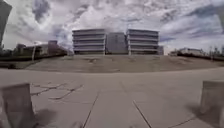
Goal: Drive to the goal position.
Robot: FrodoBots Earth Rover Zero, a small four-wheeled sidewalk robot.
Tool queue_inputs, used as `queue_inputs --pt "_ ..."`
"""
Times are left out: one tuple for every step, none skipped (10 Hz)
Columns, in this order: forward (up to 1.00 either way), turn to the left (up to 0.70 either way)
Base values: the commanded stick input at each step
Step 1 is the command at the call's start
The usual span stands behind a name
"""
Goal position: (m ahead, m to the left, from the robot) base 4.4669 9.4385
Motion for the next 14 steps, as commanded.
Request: queue_inputs --pt "1.0 0.03" --pt "1.0 0.18" --pt "1.0 0.32" --pt "1.0 0.4" --pt "1.0 0.4" --pt "1.0 0.4" --pt "1.0 0.4" --pt "1.0 0.4" --pt "1.0 0.4" --pt "1.0 0.4" --pt "1.0 0.4" --pt "1.0 0.4" --pt "1.0 0.4" --pt "1.0 0.4"
